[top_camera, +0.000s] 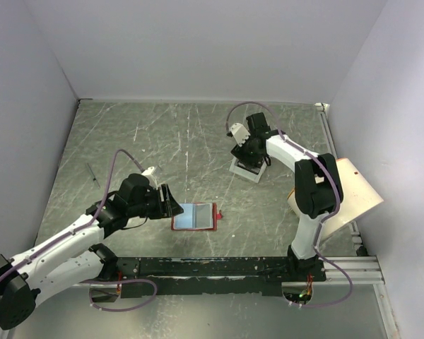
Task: Put the credit cards into the card holder
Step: Pick up the credit card from the storage box.
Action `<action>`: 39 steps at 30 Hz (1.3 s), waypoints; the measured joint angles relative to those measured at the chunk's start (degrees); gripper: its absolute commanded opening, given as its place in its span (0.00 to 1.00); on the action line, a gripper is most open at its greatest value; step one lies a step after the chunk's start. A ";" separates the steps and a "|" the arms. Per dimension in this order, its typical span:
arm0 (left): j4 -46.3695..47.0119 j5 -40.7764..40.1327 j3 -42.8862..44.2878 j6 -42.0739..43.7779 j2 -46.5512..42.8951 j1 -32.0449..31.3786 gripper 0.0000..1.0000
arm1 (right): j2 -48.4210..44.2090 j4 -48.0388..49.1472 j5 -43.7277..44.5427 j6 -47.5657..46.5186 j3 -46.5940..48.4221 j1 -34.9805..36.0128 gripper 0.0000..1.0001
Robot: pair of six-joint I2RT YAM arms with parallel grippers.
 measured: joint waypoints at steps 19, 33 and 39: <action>1.09 0.00 0.24 0.28 2.78 0.00 0.66 | 4.46 0.22 -3.69 -0.52 2.97 -3.52 0.47; 1.31 0.04 0.26 0.31 1.55 0.00 0.66 | 3.78 -0.22 -4.96 -0.11 3.08 -3.76 0.25; 1.31 0.04 0.26 0.26 0.15 0.00 0.66 | 1.31 0.59 -3.72 1.36 3.06 -3.74 0.15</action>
